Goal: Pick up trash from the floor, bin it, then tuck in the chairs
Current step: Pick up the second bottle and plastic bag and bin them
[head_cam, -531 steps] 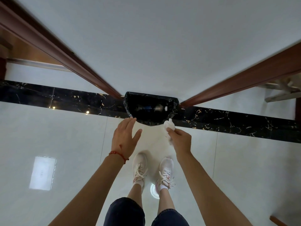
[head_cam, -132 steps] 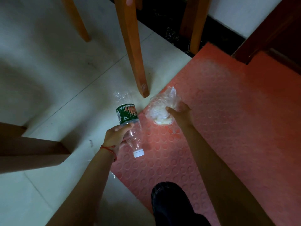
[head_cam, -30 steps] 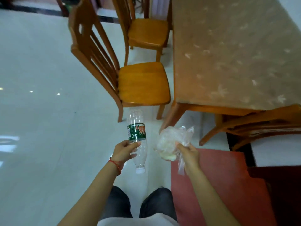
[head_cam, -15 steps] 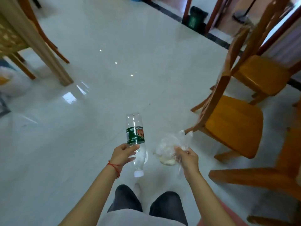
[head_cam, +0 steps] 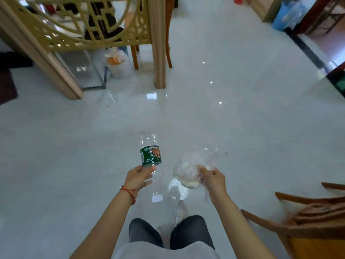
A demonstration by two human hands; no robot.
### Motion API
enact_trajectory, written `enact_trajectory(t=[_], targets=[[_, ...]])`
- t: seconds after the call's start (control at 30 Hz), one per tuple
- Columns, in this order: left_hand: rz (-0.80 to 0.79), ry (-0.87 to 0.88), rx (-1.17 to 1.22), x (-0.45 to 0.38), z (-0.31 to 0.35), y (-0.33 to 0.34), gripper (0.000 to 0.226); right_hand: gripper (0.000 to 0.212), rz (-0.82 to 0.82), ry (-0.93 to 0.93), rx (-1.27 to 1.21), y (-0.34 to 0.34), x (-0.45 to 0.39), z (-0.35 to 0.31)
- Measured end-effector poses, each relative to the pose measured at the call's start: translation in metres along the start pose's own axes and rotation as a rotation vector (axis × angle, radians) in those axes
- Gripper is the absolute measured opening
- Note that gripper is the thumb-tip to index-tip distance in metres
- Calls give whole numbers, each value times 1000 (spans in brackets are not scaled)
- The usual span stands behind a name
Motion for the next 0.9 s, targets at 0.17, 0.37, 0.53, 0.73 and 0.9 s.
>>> enact_trajectory(t=[0.17,0.37,0.53,0.73,0.9], targets=[[67,44,57,-23,32,8,29,21,-51,-21,70,6,-40,-49],[87,54,83,-62,66,10,31,22,-78,-14,60,23,-82,-82],[64,38,78,-120,108,0,35,15,-85,-5,1,50,-132,-112],[6,37,59,-201,195,-12,21,15,-19,-59,-46,89,-202,-177],[-47,56,2,-252,266,-14,20,16,24,-67,-51,115,-243,-225]])
Point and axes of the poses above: each hand's wrist, its own x-axis away from the middle knuckle, its own y-axis out of the palm, z = x × y, the point moved 10 cm from there along -x, towards the middle knuckle, and after that the axes turned 12 degrees about -z, right-handed, at the moved point
